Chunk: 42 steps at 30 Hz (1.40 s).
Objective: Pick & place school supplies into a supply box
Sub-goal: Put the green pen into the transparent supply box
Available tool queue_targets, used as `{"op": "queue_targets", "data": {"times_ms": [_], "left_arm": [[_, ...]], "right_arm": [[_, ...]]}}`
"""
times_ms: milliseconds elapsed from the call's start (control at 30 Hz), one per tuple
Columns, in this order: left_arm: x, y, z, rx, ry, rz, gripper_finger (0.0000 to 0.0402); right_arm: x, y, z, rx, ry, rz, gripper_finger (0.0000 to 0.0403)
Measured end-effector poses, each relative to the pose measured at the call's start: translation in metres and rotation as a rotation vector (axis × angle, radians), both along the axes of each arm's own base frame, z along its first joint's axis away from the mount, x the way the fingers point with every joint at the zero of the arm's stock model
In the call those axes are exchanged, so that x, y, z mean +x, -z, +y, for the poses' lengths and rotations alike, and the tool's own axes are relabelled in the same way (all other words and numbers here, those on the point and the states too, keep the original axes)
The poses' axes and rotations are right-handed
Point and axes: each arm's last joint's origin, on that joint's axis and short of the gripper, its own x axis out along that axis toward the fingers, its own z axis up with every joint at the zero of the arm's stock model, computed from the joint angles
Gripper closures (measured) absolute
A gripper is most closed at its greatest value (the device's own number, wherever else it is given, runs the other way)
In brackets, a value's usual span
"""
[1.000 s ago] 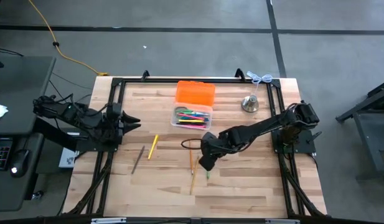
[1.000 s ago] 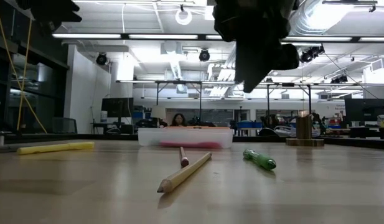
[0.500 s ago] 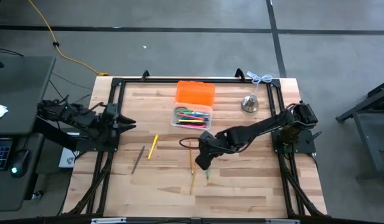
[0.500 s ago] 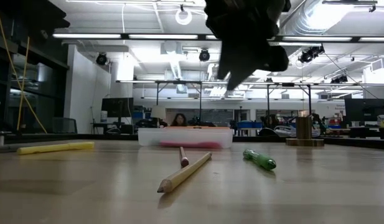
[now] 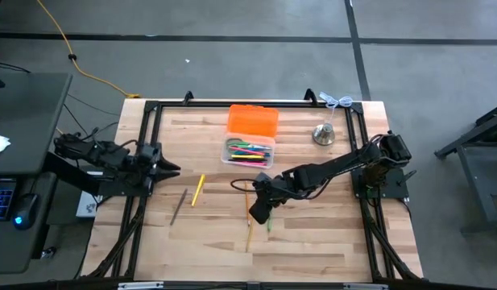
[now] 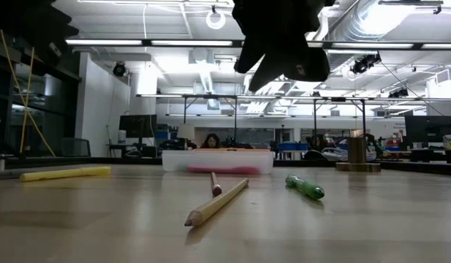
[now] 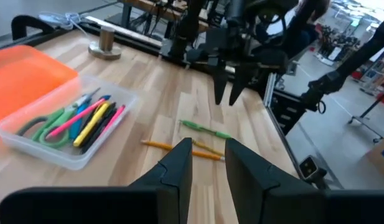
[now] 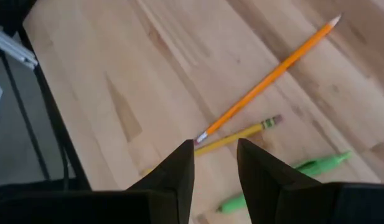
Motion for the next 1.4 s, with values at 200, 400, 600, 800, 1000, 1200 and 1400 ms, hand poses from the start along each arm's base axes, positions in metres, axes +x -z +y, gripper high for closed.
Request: {"op": "queue_targets", "data": {"times_ms": [200,400,600,800,1000,1200,1400], "left_arm": [[-0.001,0.005,-0.001,-0.003,0.038,0.000,0.0280],[-0.005,0.006,0.001,0.008,0.040,-0.009,0.0280],[-0.007,0.008,0.001,0.015,0.040,0.008,0.0280],[-0.007,0.010,0.002,0.029,0.015,0.031,0.0280],[-0.007,0.012,0.003,0.033,0.012,0.043,0.0280],[-0.007,0.011,0.003,0.035,-0.013,0.041,0.0280],[-0.007,0.011,0.003,0.036,-0.015,0.040,0.0280]], "right_arm": [[-0.002,0.001,0.002,0.095,0.005,0.042,0.0304],[-0.012,0.007,0.001,0.156,0.073,0.191,0.0304],[-0.014,0.009,-0.009,0.204,0.206,0.262,0.0304],[-0.006,0.025,-0.019,0.221,0.287,0.313,0.0304],[-0.001,0.047,-0.018,0.241,0.329,0.389,0.0304],[0.003,0.063,-0.018,0.237,0.377,0.432,0.0304],[0.007,0.082,-0.020,0.229,0.418,0.483,0.0304]]}}
